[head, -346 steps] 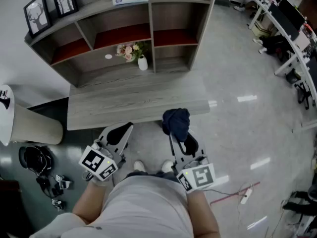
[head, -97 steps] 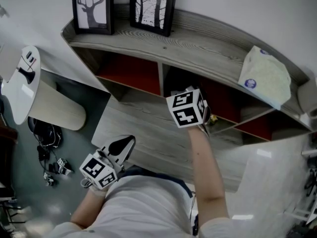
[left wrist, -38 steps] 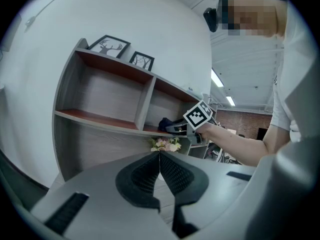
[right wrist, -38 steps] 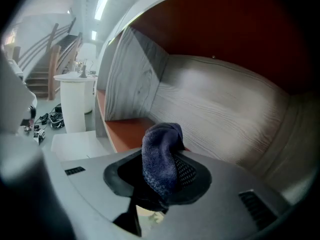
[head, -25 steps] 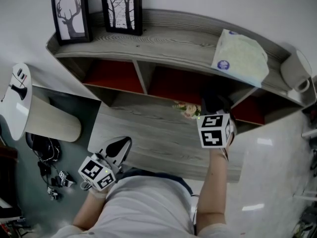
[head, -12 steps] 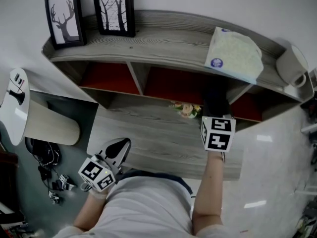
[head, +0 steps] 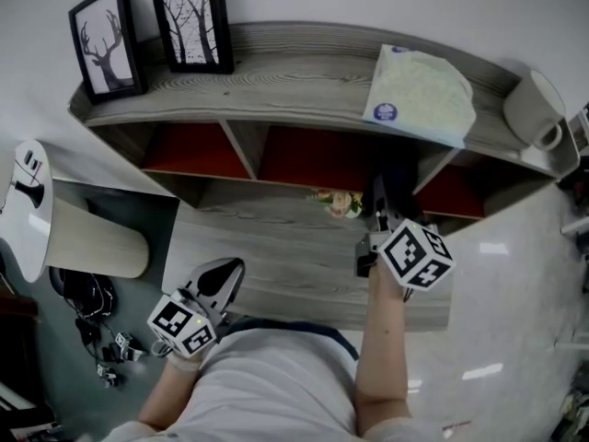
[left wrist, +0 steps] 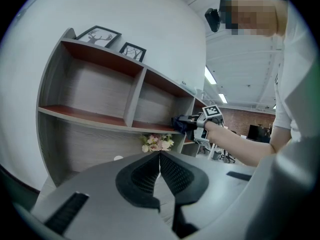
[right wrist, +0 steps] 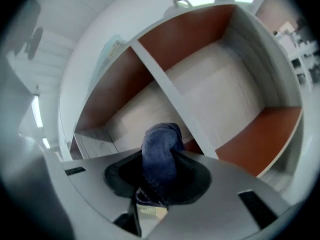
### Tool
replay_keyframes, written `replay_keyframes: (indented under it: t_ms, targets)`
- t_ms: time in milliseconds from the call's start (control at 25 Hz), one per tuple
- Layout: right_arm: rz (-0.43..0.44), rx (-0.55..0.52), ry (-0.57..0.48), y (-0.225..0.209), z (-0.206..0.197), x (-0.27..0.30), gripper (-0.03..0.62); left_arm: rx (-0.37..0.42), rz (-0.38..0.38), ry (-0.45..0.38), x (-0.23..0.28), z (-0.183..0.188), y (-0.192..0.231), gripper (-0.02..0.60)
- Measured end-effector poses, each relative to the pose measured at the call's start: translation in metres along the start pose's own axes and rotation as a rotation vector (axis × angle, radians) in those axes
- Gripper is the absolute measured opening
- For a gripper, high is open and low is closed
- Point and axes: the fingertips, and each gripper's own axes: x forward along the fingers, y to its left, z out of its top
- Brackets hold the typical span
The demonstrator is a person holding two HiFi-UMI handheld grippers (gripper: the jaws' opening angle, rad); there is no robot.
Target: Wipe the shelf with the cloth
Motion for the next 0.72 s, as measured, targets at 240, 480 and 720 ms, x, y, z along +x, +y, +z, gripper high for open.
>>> replay_keyframes:
  t_ms: [240,480,720]
  targets:
    - [-0.001,0.261,-0.155,-0.011,0.018,-0.004,0.112,0.006,-0.006,0.007,0.004,0.001,-0.002,0.017]
    - [0.001,0.510,-0.267,-0.022,0.024,-0.006,0.111,0.004,0.001,0.010,0.003,-0.001,0.000,0.017]
    - [0.055,0.674,-0.375,-0.020,0.042,-0.012,0.112,0.001,0.012,0.006,0.000,-0.001,0.002,0.017]
